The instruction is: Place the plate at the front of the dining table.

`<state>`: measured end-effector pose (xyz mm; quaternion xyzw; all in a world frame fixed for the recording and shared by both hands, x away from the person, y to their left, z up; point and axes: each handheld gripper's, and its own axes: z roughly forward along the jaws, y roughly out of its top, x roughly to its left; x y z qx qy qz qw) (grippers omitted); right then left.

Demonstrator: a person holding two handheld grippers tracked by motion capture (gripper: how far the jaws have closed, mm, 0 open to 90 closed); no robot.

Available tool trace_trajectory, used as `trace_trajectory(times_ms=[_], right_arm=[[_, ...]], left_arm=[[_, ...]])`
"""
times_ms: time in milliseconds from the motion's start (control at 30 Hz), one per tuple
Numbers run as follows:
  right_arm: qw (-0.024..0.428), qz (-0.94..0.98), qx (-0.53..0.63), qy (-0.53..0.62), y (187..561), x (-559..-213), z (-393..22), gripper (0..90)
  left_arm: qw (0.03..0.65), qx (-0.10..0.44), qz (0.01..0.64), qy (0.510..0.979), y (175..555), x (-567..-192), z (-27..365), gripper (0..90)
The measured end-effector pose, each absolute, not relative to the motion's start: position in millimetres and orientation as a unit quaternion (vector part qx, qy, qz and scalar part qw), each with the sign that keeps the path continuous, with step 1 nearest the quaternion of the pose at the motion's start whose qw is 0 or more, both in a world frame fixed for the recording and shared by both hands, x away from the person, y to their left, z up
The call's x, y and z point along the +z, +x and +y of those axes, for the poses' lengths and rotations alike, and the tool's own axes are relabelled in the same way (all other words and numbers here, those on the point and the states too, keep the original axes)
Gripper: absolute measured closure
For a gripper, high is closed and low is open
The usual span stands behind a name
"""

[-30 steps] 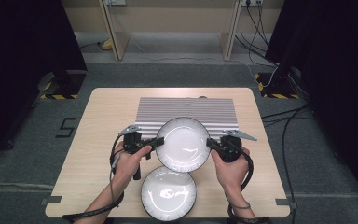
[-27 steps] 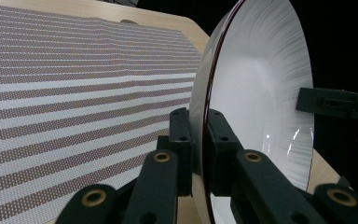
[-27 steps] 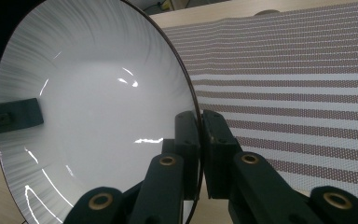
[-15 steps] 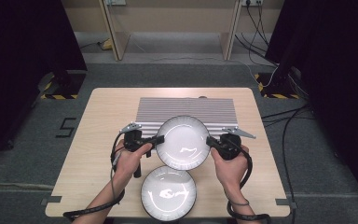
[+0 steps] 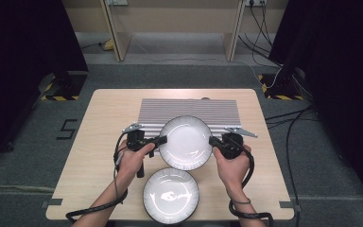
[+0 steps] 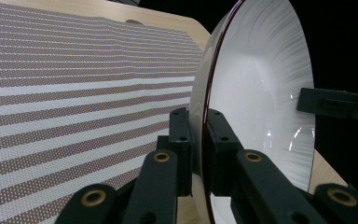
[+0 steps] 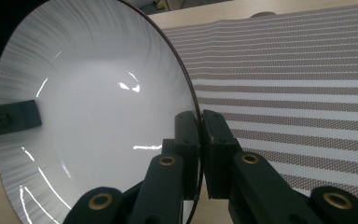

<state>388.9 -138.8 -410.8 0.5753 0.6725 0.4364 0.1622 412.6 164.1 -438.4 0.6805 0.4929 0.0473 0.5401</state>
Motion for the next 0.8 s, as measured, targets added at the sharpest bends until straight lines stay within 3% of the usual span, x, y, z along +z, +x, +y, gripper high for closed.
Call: trace_trajectory(times_ms=[800], right_arm=[[0.166,0.666,0.435,0.582,403,-416,-143,85.7]], left_arm=[[0.534,0.051,0.492,0.685,431,-444,157,81.6]])
